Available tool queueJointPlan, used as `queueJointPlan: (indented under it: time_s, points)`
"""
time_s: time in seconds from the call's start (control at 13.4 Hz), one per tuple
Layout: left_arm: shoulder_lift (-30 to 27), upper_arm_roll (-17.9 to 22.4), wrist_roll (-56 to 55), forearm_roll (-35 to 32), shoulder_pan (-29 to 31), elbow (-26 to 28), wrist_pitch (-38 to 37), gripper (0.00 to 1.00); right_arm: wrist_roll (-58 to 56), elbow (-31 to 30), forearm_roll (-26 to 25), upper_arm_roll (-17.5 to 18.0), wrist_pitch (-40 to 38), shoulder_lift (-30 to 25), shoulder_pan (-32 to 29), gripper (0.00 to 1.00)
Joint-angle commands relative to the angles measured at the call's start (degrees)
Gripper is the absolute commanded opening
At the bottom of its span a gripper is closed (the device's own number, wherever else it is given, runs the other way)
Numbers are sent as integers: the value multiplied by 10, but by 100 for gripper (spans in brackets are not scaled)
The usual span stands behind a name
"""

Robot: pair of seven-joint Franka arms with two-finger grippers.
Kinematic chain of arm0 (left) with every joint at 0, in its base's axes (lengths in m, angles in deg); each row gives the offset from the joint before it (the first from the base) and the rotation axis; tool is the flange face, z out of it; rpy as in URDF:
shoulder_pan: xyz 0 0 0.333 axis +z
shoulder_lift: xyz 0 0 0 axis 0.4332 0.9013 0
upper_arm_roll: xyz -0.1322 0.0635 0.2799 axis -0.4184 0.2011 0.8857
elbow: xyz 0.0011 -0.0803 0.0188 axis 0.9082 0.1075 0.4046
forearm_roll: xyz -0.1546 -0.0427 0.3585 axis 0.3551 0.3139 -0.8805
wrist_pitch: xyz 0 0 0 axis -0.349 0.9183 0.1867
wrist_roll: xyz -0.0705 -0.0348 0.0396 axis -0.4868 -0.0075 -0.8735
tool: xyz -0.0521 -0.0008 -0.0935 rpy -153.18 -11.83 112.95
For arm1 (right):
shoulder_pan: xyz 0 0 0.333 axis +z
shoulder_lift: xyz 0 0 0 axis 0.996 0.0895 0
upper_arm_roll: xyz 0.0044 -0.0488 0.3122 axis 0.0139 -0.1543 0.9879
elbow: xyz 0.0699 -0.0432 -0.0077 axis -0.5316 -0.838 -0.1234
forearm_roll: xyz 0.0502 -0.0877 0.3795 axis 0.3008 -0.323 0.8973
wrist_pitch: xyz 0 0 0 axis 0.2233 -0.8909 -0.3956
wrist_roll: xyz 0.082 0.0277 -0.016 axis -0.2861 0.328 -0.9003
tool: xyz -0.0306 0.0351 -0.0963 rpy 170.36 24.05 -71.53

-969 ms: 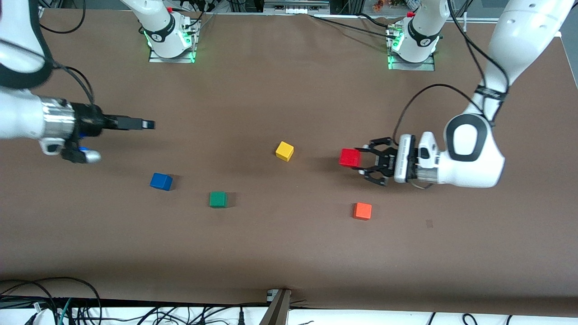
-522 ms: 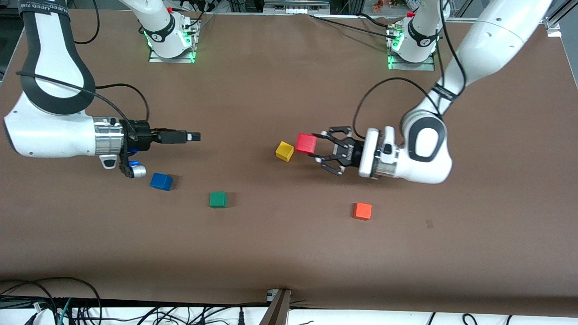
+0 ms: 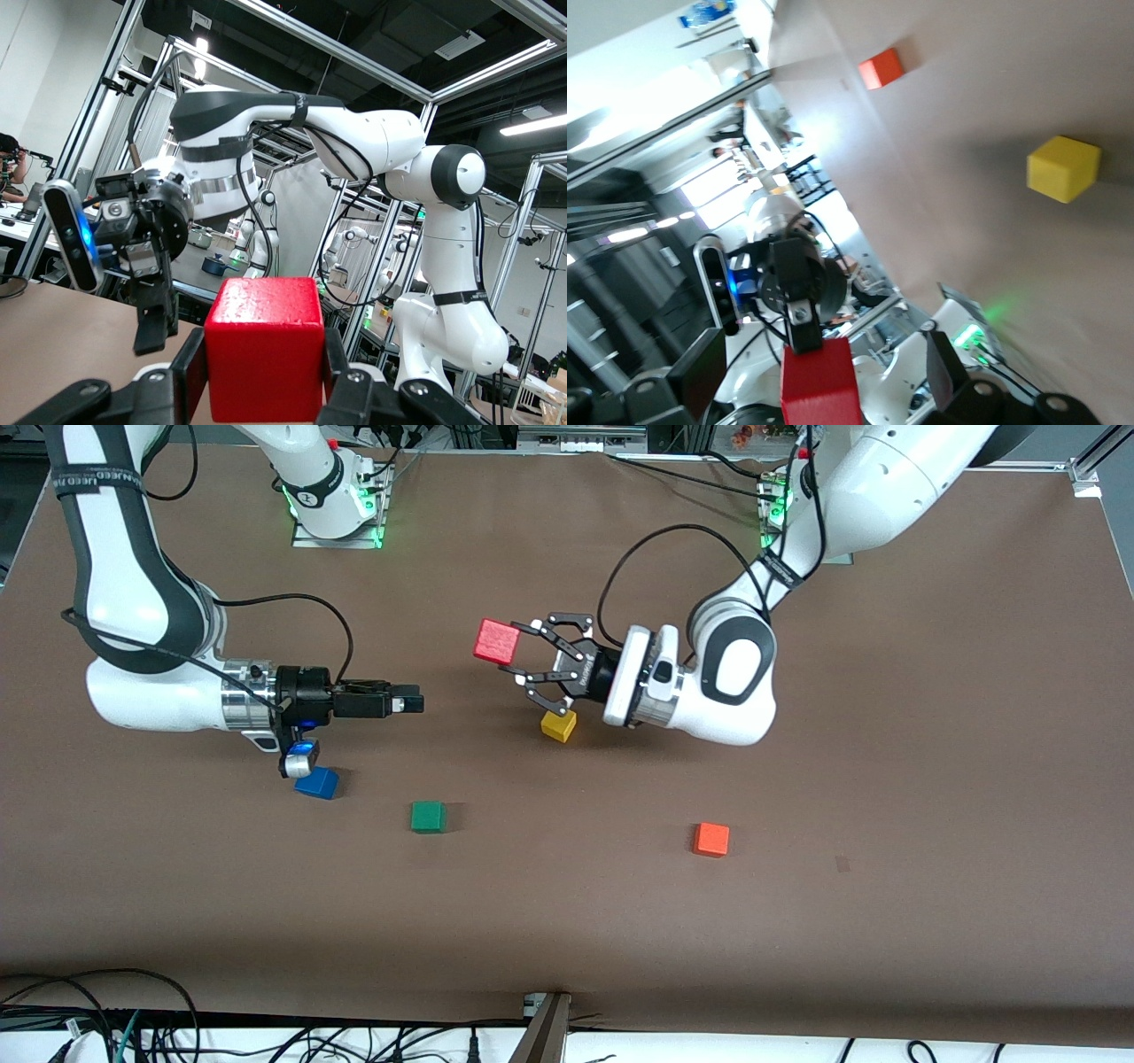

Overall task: Pass red block to right arm, stack on blue
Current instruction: 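Bring the red cube toward the right gripper and close the right gripper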

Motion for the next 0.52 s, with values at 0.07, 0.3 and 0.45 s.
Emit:
queueJointPlan:
  time_s: [0.07,0.3,0.45]
  points:
    - [23,4,13,18,-19,-36,24,0,-29,-57,49,2,8,-46,-2,100]
    - [45,6,13,20,-36,-61,46,0,-31,-69,57,7,-9,-48,-2,100]
    - [58,6,10,22,-50,-85,65,0,-33,-70,57,17,-10,-53,-2,100]
